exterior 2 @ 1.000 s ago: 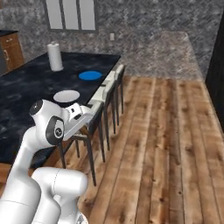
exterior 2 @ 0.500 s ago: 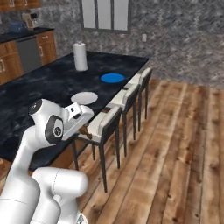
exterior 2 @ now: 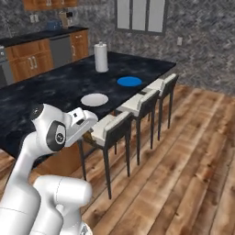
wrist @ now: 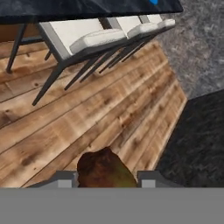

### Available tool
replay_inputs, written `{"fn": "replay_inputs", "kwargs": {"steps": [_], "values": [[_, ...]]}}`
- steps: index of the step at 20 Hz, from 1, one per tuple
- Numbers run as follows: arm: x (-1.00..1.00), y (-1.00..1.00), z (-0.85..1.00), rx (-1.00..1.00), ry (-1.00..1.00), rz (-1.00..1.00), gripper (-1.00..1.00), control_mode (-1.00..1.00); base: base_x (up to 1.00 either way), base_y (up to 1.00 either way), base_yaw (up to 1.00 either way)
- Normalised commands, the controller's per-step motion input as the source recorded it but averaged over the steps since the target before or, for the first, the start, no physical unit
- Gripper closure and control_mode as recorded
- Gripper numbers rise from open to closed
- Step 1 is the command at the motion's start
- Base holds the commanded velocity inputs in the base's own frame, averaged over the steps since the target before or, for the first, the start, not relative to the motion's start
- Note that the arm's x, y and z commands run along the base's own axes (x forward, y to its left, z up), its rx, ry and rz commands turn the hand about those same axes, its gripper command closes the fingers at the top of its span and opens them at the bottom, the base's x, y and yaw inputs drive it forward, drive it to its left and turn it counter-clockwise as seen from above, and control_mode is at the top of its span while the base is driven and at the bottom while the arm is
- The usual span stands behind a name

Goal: Take the chicken drumsticks from the pan and place one on each plate on the dining counter.

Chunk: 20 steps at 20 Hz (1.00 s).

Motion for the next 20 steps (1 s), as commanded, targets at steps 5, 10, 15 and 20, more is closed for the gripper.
{"fn": "replay_inputs", "kwargs": {"steps": [5, 10, 15, 20], "values": [[0.0, 0.0, 0.0, 0.0, 0.0, 0.0, 1.0, 1.0, 0.21, -0.78, 0.34], [0.0, 0.0, 0.0, 0.0, 0.0, 0.0, 1.0, 1.0, 0.43, -0.62, 0.34], [0.0, 0.0, 0.0, 0.0, 0.0, 0.0, 1.0, 1.0, 0.53, -0.47, 0.33], [0.0, 0.0, 0.0, 0.0, 0.0, 0.0, 1.0, 1.0, 0.49, -0.51, 0.35]]}}
